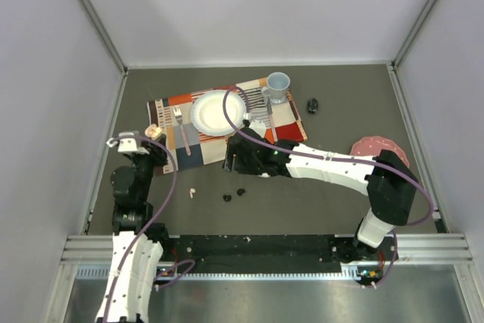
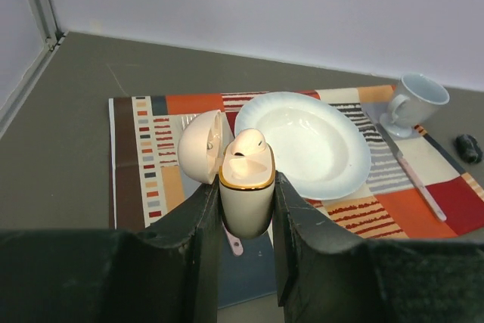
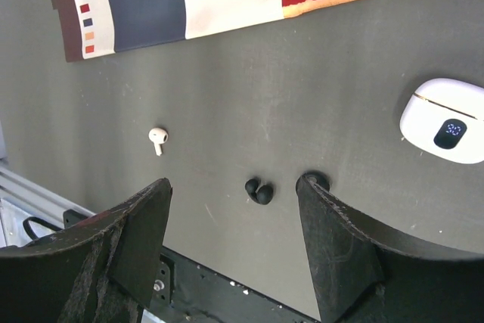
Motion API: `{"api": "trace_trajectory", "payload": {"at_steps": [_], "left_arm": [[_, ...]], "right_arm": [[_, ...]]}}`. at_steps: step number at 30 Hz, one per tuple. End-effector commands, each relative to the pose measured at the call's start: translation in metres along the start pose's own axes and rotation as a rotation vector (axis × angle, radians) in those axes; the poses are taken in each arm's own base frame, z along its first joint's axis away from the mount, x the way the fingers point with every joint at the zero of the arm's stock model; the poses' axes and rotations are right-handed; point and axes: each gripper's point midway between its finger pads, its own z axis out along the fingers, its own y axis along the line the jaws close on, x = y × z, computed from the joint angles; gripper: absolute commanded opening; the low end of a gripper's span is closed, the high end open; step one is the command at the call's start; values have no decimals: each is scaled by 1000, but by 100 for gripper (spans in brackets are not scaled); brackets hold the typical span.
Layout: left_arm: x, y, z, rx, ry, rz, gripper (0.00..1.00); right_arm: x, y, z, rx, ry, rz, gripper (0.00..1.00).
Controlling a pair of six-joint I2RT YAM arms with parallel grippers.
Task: Insert the wireless bluetooth earbuds into the charging case
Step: Pick up the left earbud from the center of the board.
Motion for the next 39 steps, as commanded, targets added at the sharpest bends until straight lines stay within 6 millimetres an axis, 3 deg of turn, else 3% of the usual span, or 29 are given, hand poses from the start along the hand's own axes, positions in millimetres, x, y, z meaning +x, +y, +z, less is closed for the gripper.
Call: {"api": "trace_trajectory", "payload": {"at_steps": [1,8,14,20,25,30,39], "left_arm": [[-43,-13,-2,141,-124,-48,0],[-48,0,-7,95,-131,-44,0],[-53,11,-16,7,-136,-45,0],[-77,21,-31,-93,-183,-9,0],[-82,18,-35,-93,-172,-8,0],[-85,25,-42,-146,-163,26,0],[-88,31,-48,-194,-153,94,0]], "right_arm": [[-19,26,-12,-62,-53,35,68],[-12,53,9,-48,-33,75,66],[19,64,48,14,25,148,65],[31,78,73,38,20,159,63],[37,91,81,43,18,170,61],[51,86,94,92,40,200,57],[73,99,101,85,67,195,53]]}}
